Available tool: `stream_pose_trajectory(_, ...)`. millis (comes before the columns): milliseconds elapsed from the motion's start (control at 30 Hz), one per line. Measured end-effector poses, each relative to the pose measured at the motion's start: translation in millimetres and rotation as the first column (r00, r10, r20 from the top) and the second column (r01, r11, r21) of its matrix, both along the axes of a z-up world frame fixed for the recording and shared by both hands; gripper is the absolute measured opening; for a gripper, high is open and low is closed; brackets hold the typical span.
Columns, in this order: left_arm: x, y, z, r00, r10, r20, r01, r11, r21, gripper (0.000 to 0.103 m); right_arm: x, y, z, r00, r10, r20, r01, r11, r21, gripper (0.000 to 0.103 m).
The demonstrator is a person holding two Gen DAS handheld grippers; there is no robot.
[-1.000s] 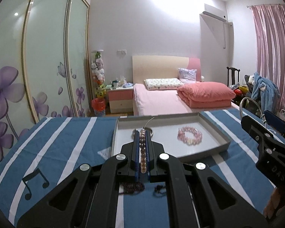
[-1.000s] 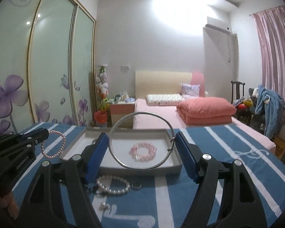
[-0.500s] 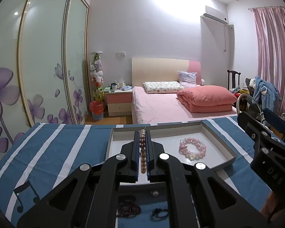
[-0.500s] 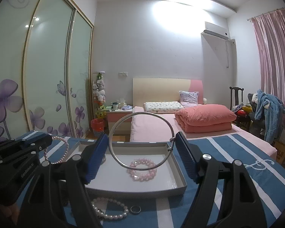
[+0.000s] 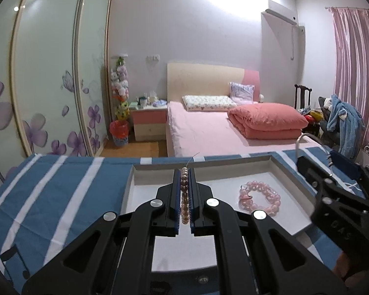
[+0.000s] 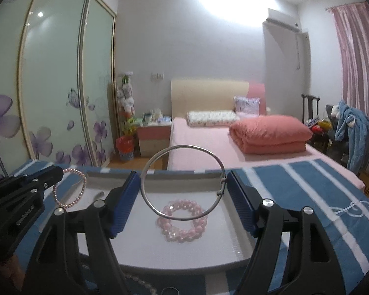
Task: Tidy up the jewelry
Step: 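Carry the hoop and pearl bracelet into the grey tray and open both grippers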
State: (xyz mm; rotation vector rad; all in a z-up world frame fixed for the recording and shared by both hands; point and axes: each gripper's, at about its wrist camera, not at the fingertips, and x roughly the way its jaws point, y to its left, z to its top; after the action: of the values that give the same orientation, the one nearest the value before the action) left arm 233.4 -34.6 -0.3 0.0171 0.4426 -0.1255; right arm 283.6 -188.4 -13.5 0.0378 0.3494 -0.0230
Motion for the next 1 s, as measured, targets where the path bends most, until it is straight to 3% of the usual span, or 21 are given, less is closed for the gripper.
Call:
stream_pose_trajectory(200, 18, -2, -17, 0.997, -0.011, -0.073, 0.011, 1.000, -0.006, 0.006, 39, 0, -28, 0.990, 0.023, -0.142, -0.017, 0.999, 0.041, 0.071)
stream_pose_trajectory(500, 29, 1, -25, 0.992, -0.026, -0.127, 0.021, 0.999, -0.036, 0.008, 61, 3, -53, 0.961, 0.056, -0.272, -0.036, 0.997, 0.075, 0.072)
stream_pose_trajectory(633, 28, 13, -21, 0.990, -0.012, -0.139, 0.002, 0.998, -0.070, 0.013, 55, -6, -51, 0.960, 0.048, -0.275, -0.018, 0.994, 0.109, 0.076)
stream_pose_trajectory(733, 23, 24, -14, 0.992, 0.015, -0.122, -0.025, 0.997, -0.079, 0.024, 43, -15, -44, 0.967, 0.031, -0.252, 0.000, 0.992, 0.123, 0.076)
stream_pose_trajectory(1000, -6, 52, -3, 0.993, 0.064, -0.103, -0.071, 0.995, -0.064, 0.025, 6, -31, -35, 0.968, 0.021, -0.249, 0.013, 0.991, 0.134, 0.075)
